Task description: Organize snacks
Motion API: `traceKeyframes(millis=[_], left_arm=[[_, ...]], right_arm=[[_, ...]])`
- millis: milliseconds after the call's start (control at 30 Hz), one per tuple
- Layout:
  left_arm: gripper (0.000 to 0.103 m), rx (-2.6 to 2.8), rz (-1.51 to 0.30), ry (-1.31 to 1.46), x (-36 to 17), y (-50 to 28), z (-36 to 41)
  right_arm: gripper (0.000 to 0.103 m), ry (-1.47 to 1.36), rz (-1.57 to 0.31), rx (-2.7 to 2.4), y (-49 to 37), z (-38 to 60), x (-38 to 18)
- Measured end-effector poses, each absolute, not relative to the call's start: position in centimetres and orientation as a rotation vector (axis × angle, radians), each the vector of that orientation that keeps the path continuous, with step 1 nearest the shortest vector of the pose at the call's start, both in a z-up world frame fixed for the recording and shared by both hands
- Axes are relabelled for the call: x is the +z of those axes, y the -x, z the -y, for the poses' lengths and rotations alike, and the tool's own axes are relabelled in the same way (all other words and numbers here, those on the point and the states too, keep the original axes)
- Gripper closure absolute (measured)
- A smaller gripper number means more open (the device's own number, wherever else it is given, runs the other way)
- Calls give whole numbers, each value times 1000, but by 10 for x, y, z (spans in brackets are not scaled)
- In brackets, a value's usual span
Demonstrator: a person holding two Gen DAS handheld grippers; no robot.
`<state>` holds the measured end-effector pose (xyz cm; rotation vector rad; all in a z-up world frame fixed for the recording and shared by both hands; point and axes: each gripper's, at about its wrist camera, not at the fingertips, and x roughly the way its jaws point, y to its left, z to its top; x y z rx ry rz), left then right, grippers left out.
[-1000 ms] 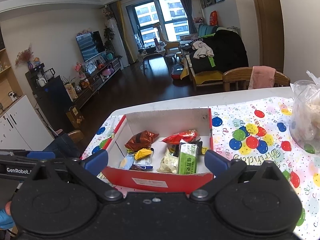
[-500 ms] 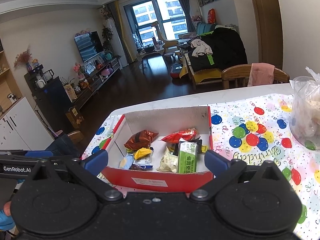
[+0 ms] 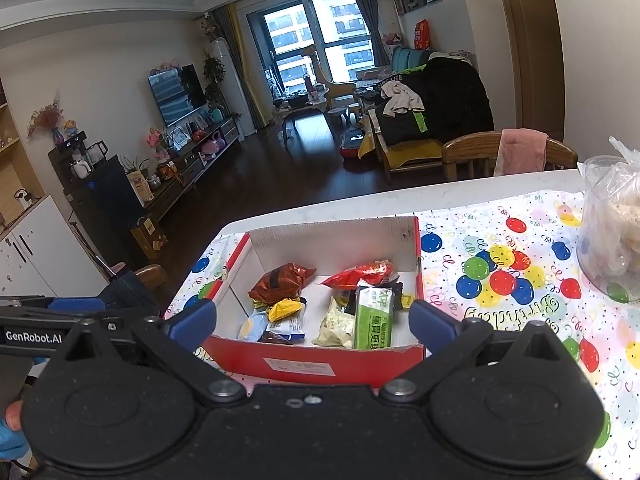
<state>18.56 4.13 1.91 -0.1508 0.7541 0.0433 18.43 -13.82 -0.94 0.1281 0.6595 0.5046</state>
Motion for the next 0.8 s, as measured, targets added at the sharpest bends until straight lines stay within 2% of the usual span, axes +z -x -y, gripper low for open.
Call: traceKeyframes(millis=[800], left_arm=[[4, 20, -703, 132, 35, -176, -33]], right_arm=[[0, -126, -642, 507, -174, 135, 4]])
